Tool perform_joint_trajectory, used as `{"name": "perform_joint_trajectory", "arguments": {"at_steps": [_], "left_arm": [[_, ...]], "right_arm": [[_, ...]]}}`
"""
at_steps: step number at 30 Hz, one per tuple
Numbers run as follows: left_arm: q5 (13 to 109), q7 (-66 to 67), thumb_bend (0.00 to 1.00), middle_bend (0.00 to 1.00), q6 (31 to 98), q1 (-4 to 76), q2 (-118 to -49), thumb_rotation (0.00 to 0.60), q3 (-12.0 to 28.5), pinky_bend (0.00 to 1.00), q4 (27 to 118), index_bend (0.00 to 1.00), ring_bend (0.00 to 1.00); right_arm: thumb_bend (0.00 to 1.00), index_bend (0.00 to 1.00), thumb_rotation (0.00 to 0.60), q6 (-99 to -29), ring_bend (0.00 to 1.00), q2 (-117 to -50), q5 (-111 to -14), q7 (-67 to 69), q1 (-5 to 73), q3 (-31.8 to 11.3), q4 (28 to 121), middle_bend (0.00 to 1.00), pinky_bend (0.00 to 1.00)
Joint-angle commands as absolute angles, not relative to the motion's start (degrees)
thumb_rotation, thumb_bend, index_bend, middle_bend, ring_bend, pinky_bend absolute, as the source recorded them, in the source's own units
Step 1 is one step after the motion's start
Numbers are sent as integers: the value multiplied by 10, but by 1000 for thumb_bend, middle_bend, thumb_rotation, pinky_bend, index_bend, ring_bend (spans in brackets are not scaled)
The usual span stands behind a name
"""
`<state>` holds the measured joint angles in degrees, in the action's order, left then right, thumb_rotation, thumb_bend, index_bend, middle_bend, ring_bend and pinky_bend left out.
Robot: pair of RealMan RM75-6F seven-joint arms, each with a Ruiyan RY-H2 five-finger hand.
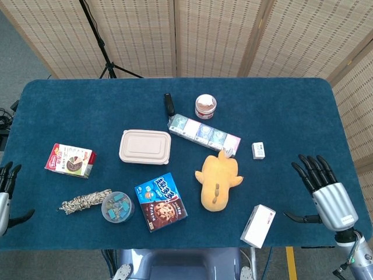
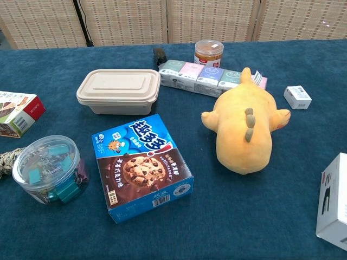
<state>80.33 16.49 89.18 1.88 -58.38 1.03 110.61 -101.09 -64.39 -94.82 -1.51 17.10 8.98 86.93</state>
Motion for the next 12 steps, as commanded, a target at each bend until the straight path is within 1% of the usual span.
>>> {"name": "perform_joint_trajectory", "arguments": {"at_steps": [1,4,7,12], "left_arm": [[808,171,0,0,895,15,-592,600,9,0,1104,0,0],[815,164,0,0,893,14,-589,600,6,0,1103,0,0],[824,148,0,0,892,12,-581,600,3,0,1102,0,0],[837,132,0,0,887,11,-573,600,-2,0,1099,0,0]], "right_arm": [[0,0,0,-1035,0,-645,-922,-99,126,67,917,0,0],[0,0,0,-1044,0,-656,-920,-133,105,61,932,0,0],[0,0,0,-1037,0,-662,-916,-153,90,58,936,0,0],[0,0,0,-1028,0,-662,-938,-145,85,51,936,0,0]]}}
